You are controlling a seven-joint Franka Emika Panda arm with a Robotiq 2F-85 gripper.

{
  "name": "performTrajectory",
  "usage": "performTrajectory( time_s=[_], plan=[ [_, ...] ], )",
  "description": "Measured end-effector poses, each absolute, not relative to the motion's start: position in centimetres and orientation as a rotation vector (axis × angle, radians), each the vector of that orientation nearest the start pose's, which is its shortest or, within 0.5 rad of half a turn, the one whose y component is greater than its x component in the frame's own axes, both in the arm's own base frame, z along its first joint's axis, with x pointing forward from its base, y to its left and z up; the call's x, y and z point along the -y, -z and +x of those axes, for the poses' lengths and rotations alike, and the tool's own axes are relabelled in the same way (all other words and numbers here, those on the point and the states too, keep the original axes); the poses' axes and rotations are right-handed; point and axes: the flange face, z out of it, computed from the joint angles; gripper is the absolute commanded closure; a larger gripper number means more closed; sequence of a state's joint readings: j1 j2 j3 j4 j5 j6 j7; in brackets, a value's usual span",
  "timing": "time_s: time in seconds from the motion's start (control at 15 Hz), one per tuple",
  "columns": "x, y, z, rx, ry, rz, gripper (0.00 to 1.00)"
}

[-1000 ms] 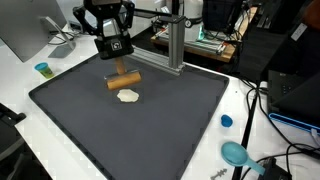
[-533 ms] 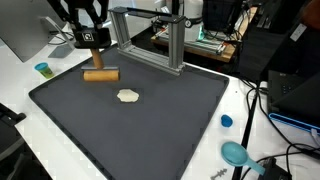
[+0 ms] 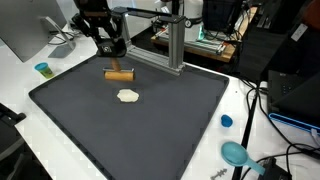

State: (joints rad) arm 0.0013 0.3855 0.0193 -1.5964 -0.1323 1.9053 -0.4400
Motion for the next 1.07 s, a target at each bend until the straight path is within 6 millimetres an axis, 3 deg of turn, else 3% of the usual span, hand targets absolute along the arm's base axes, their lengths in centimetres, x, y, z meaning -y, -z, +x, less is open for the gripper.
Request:
performTrajectory(
  time_s=[0.07, 0.27, 0.67, 1.07],
  plan=[
    [-0.3, -40.0, 66.1, 0.814, -0.17, -3.129, 0.79],
    [-0.4, -39.6, 66.1, 0.775, -0.174, -3.134, 0.79],
    [-1.2, -36.9, 67.9, 0.316, -0.025, -3.205, 0.79],
    [-0.6, -33.5, 68.0, 0.037, -0.099, -3.242, 0.79]
  ],
)
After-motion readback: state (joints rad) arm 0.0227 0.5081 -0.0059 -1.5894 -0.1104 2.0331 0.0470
